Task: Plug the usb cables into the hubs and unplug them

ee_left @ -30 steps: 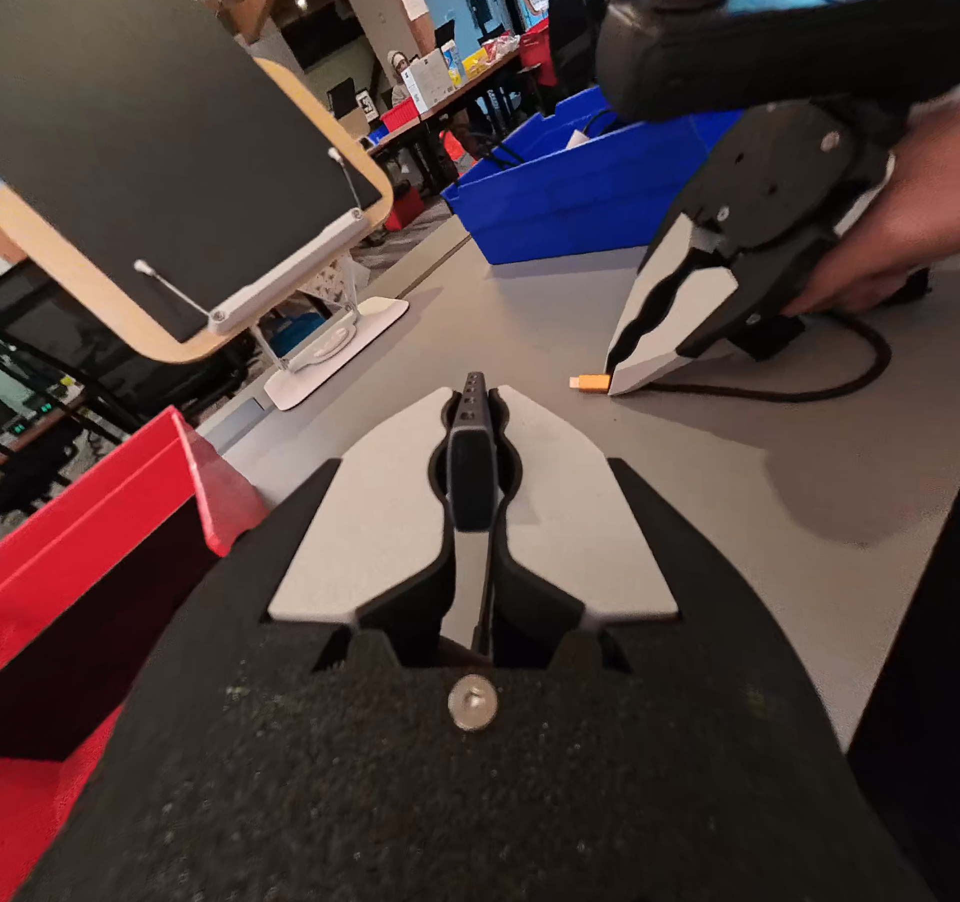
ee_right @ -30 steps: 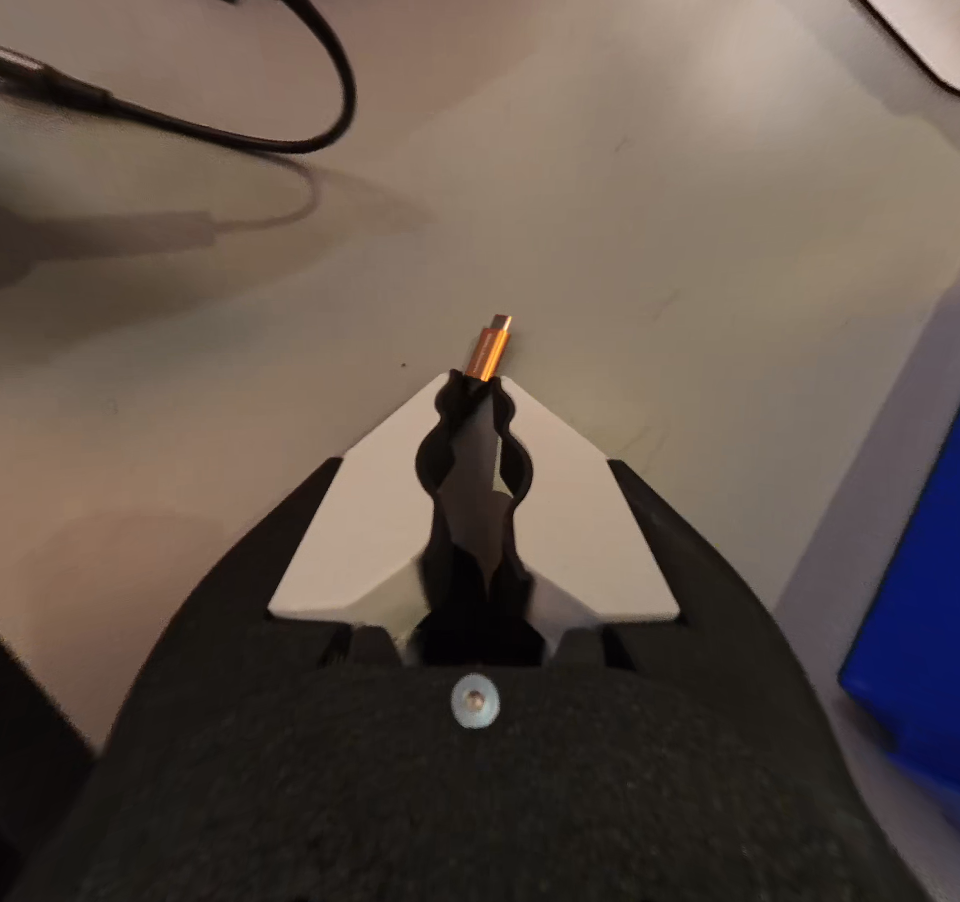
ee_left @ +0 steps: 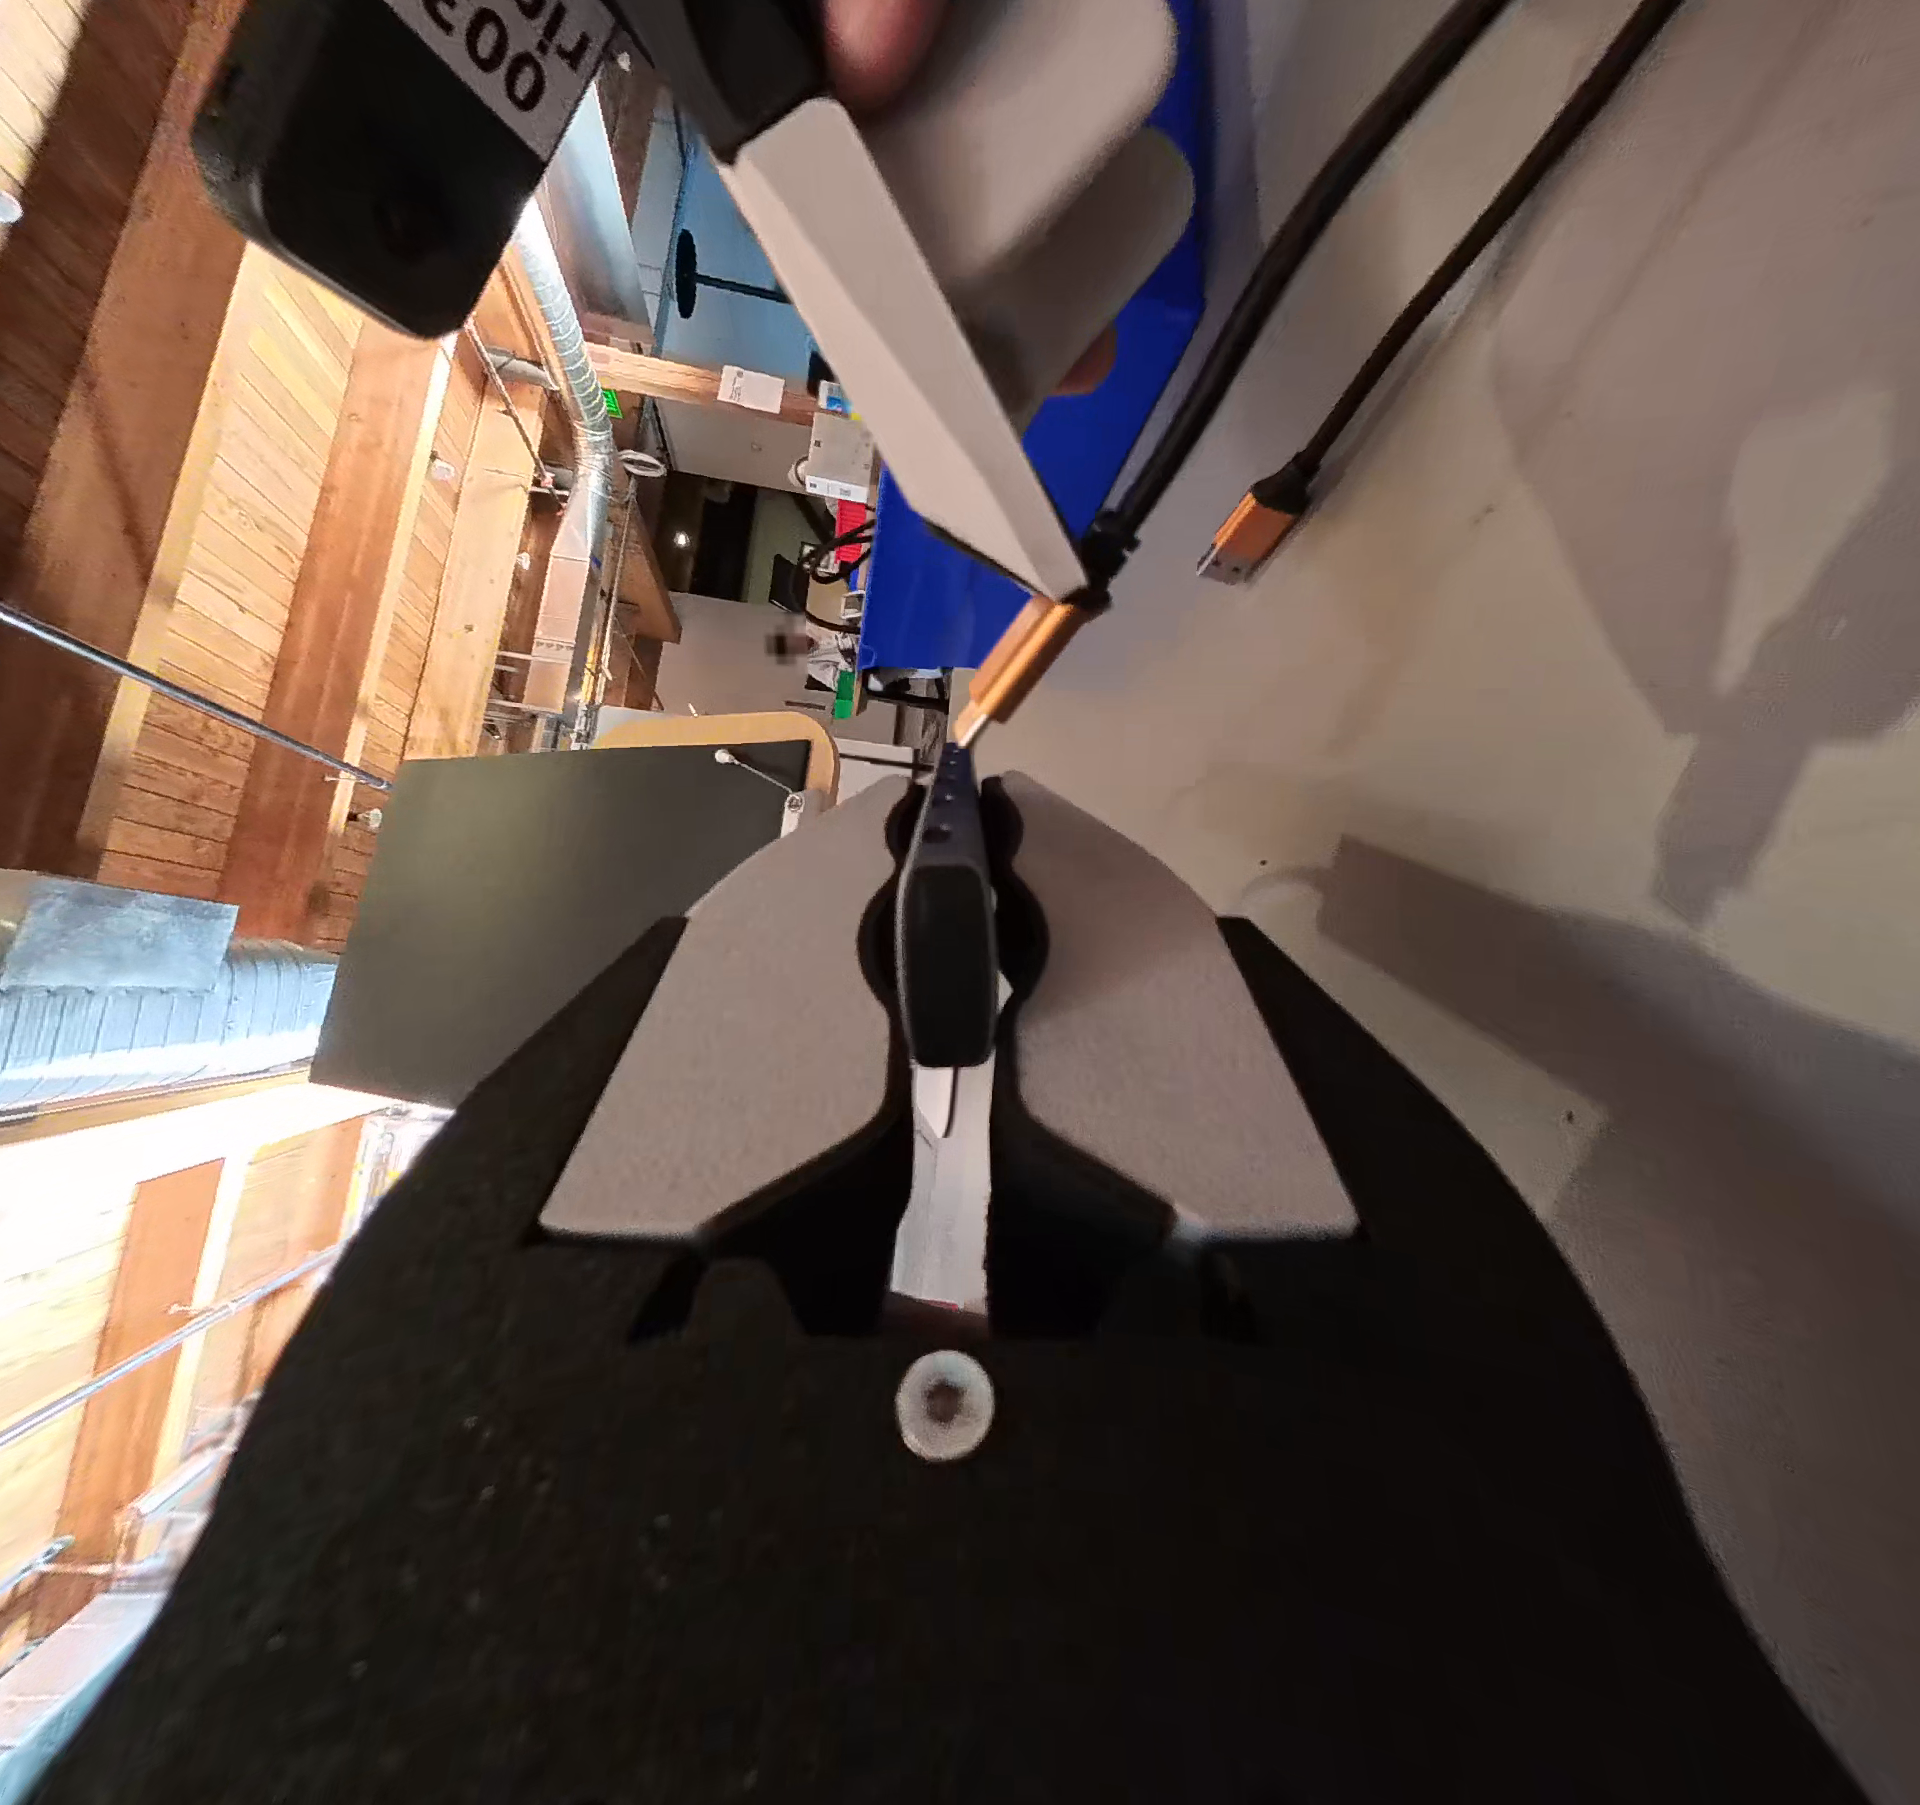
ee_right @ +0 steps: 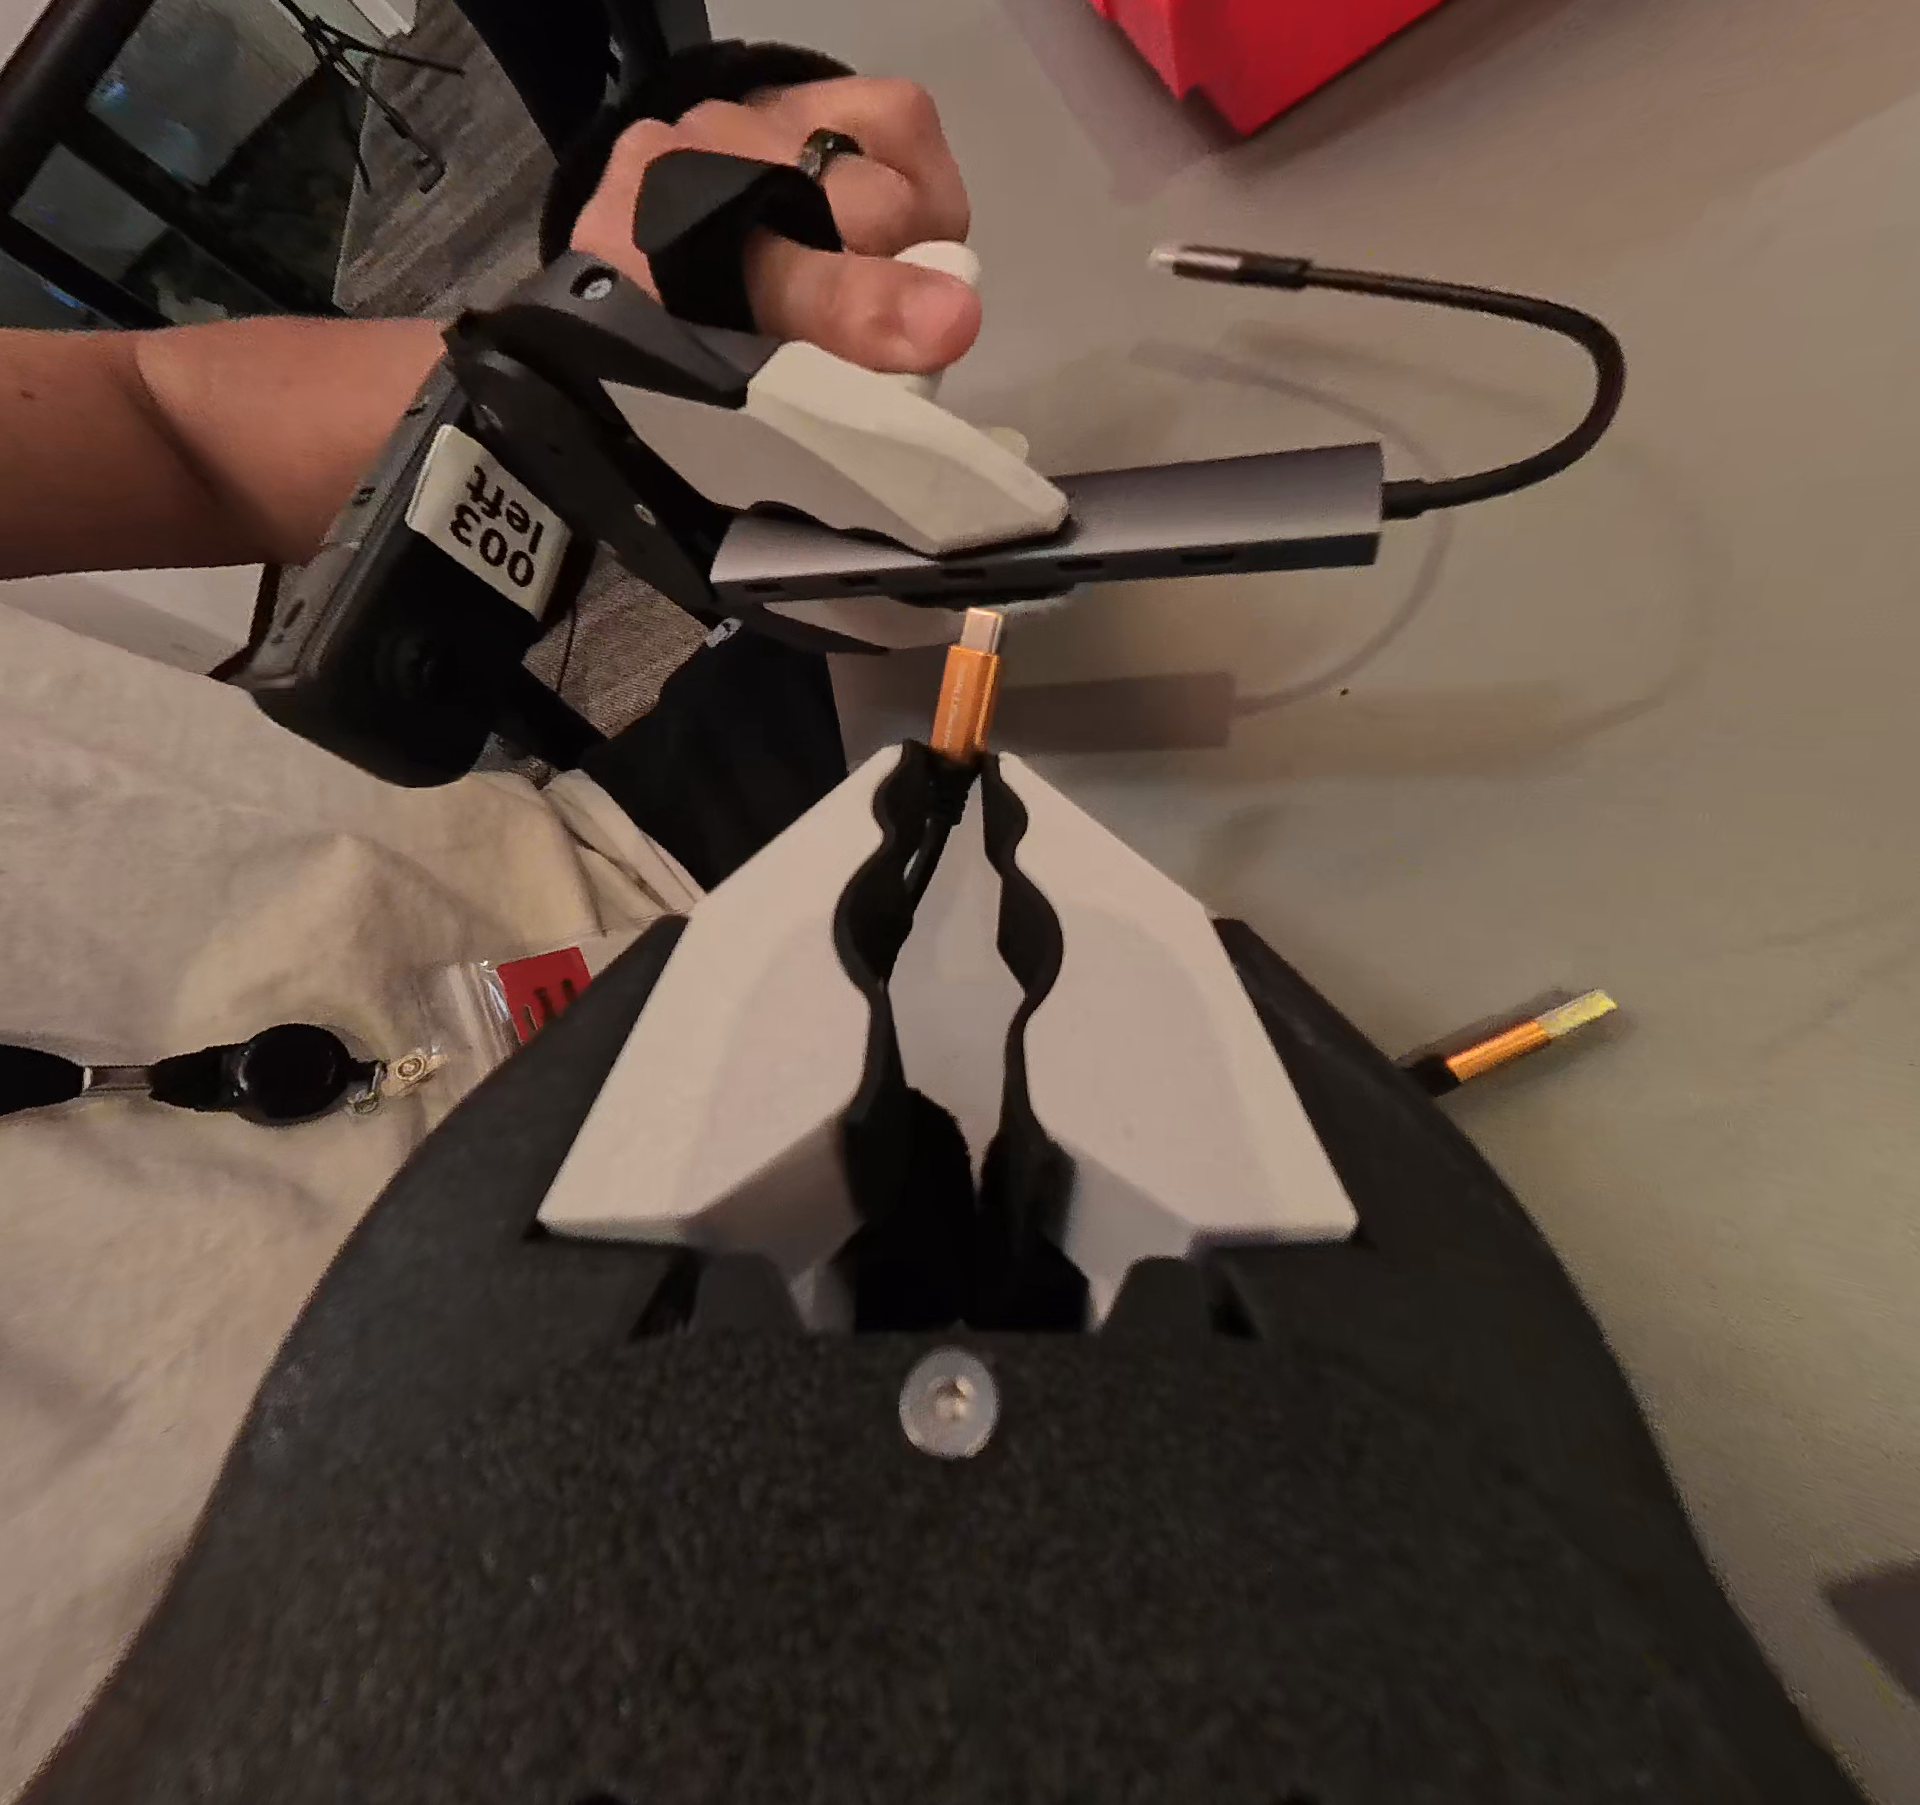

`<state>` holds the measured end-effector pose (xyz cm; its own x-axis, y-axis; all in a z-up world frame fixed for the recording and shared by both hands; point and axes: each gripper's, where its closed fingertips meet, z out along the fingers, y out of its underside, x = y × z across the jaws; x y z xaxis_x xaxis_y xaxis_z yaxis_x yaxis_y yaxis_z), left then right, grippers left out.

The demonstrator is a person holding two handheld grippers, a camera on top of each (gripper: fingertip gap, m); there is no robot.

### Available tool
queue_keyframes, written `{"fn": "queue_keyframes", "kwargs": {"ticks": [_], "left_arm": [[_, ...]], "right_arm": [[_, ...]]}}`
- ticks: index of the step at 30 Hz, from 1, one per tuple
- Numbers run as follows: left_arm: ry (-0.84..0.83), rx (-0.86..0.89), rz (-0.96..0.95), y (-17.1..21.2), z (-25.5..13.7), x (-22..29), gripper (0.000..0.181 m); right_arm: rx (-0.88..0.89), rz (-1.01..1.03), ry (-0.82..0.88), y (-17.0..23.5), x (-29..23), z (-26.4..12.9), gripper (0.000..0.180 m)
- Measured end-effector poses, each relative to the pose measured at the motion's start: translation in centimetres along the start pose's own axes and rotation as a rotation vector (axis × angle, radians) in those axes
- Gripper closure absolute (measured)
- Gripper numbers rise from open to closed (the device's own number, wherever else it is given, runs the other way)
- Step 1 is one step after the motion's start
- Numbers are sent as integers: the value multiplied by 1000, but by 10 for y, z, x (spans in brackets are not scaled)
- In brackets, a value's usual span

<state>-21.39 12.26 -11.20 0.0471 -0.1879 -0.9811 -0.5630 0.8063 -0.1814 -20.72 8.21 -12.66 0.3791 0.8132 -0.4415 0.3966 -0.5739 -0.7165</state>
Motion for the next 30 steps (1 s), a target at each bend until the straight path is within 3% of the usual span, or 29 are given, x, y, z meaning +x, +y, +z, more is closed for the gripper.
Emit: {"fn": "queue_keyframes", "kwargs": {"ticks": [15, 30], "left_arm": [[32, -3, 58, -2, -1, 11, 171], [23, 28, 273, -14, -9, 19, 171]], "right_arm": [[-18, 13, -12, 4, -2, 9, 172], [-116, 154, -125, 21, -15, 13, 170]]}}
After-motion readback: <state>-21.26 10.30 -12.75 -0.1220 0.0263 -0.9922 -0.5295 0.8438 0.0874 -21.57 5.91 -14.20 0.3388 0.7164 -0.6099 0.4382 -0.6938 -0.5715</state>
